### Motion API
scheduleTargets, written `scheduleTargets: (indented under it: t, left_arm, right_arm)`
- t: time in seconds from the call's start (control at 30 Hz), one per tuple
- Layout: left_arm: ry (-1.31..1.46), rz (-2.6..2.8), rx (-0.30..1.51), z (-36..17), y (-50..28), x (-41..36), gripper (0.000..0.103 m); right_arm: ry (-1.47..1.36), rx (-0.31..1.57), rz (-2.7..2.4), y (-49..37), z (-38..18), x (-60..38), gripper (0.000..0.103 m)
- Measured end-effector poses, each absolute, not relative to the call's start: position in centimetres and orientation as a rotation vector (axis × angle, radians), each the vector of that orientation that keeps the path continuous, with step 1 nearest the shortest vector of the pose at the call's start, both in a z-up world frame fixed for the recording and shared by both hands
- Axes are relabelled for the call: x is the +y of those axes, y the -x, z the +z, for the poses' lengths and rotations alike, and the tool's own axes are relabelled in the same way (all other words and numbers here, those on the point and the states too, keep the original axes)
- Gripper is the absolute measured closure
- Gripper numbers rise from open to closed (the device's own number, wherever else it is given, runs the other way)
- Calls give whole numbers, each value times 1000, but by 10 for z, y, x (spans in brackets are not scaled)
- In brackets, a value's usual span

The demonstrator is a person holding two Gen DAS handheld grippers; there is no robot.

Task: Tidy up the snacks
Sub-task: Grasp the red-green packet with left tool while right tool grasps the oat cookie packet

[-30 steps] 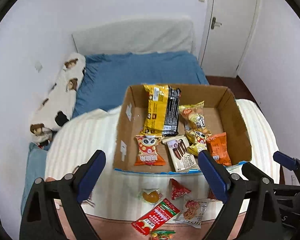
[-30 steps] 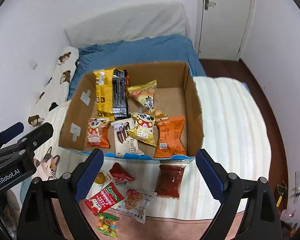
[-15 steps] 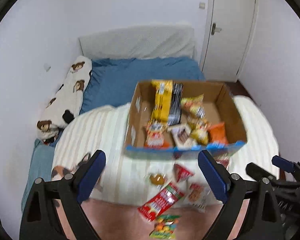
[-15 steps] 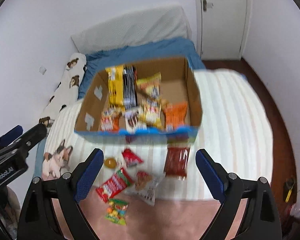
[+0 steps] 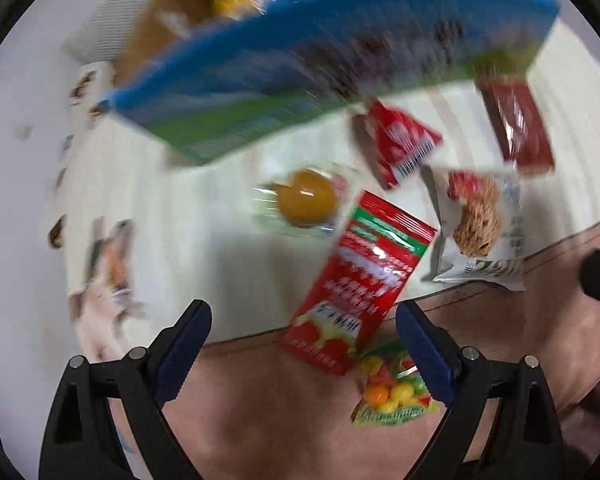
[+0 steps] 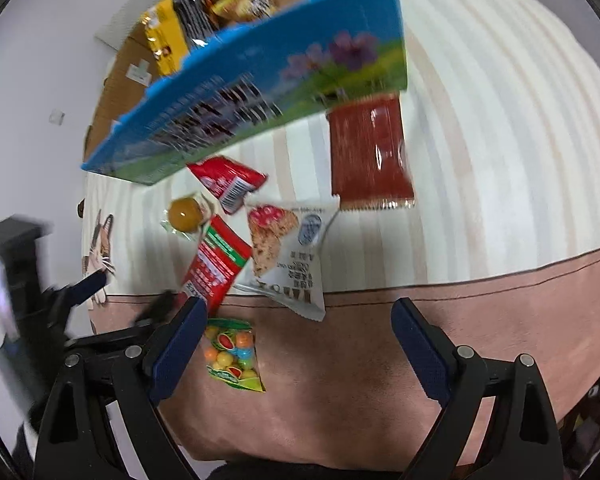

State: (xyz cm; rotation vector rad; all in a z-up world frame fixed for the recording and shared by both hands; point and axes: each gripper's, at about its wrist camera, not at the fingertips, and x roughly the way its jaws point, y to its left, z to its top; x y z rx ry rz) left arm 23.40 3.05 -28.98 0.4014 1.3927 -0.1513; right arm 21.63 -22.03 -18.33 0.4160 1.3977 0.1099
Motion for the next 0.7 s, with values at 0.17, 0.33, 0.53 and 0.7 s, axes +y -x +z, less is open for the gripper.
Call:
scheduleTargets:
  t: [0.17, 0.33, 0.53, 0.7]
  left_arm:
    - [-440, -251, 1490, -336, -250, 8, 28]
    - [-169, -203, 1523, -330, -252, 40, 46]
    - [223, 11, 1568, -332, -230, 117, 45]
    - [251, -3, 1611, -340, -229, 125, 41]
  right_arm:
    - [-451, 1412, 92, -220, -198, -226, 8]
    - [-481, 1425, 93, -233, -213, -220, 8]
    - [-440, 1468, 96, -258, -244, -186, 8]
    - [-252, 1479, 70, -273, -264, -157, 33]
